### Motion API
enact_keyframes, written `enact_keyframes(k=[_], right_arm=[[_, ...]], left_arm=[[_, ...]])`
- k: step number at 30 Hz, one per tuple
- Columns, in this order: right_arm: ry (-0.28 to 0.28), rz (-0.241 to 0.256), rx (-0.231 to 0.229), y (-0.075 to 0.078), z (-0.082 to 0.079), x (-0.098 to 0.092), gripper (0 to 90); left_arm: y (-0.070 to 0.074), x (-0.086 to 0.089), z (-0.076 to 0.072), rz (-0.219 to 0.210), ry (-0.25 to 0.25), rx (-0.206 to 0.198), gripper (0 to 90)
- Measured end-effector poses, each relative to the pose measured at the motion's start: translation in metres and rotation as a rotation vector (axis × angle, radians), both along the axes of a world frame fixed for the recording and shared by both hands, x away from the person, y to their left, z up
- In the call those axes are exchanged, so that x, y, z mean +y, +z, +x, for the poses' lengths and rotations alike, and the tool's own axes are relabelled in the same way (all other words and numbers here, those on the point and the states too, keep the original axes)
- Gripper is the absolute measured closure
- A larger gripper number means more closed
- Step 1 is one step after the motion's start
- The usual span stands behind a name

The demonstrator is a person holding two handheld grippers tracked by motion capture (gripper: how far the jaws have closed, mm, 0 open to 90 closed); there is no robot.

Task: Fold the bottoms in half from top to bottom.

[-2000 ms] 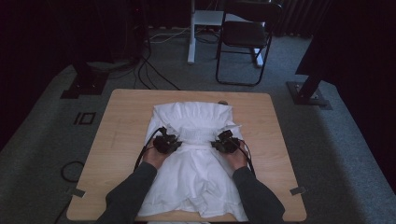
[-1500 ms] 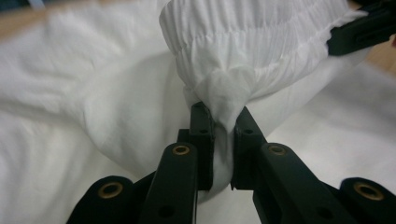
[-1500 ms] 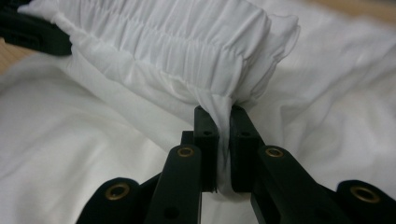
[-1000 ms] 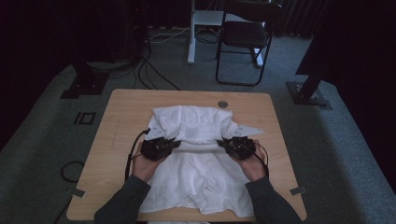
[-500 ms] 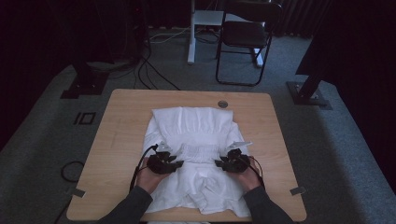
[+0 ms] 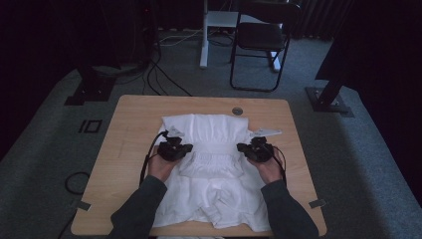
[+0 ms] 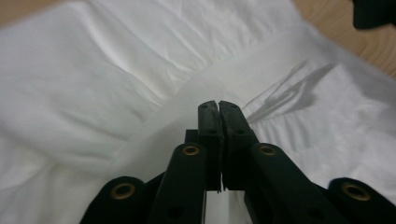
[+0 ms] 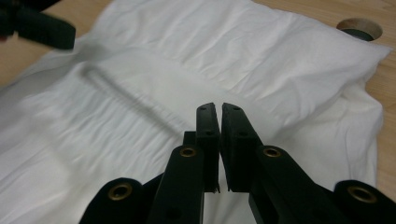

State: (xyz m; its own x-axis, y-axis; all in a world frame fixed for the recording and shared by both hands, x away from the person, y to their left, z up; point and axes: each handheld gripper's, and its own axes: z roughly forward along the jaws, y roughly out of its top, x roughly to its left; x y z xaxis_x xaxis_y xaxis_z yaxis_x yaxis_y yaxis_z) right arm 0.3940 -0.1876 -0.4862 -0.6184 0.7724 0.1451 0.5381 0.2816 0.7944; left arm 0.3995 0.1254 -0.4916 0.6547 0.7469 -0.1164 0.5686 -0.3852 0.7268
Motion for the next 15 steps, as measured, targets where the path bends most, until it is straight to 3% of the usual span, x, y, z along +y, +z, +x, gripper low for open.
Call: enact_keyframes(k=[1,2,3,4,5,6,7,9,10,13,14,15], right_arm=[[0.000,0.000,0.000,0.000,0.000,0.000,85.5],[-0.022,-0.043,0.019,-0.010,0.015,0.006,83.0],[-0.022,-0.043,0.019,-0.010,0.015,0.006,83.0],[-0.039,-0.086,0.051,-0.022,0.026,0.010,82.7],[-0.039,-0.086,0.051,-0.022,0.026,0.010,82.7],[-0.036,-0.094,0.100,-0.033,0.033,0.011,81.9],[-0.036,-0.094,0.100,-0.033,0.033,0.011,81.9],[-0.021,-0.101,0.136,-0.042,0.036,0.011,81.5],[0.012,-0.093,0.150,-0.046,0.033,0.011,81.2],[0.030,-0.085,0.145,-0.048,0.028,0.011,80.6],[0.056,-0.052,0.138,-0.046,0.019,0.008,80.4],[0.056,-0.052,0.138,-0.046,0.019,0.008,80.4]], left_arm=[[0.000,0.000,0.000,0.000,0.000,0.000,86.1],[-0.012,-0.006,0.006,0.030,-0.008,0.035,85.7],[-0.012,-0.006,0.006,0.030,-0.008,0.035,85.6],[-0.024,-0.008,0.011,0.051,0.000,0.070,85.6],[-0.024,-0.008,0.011,0.051,0.000,0.070,85.6],[-0.028,-0.007,0.012,0.044,0.001,0.081,85.6],[-0.030,-0.007,0.012,0.041,0.002,0.086,85.6],[-0.032,-0.006,0.010,0.047,-0.003,0.084,85.5],[-0.031,-0.005,0.002,0.043,-0.006,0.071,84.9],[-0.031,-0.004,-0.007,0.039,-0.015,0.054,84.0],[-0.031,-0.003,-0.020,0.017,-0.033,0.026,83.1],[-0.031,-0.003,-0.020,0.017,-0.033,0.026,82.5]])
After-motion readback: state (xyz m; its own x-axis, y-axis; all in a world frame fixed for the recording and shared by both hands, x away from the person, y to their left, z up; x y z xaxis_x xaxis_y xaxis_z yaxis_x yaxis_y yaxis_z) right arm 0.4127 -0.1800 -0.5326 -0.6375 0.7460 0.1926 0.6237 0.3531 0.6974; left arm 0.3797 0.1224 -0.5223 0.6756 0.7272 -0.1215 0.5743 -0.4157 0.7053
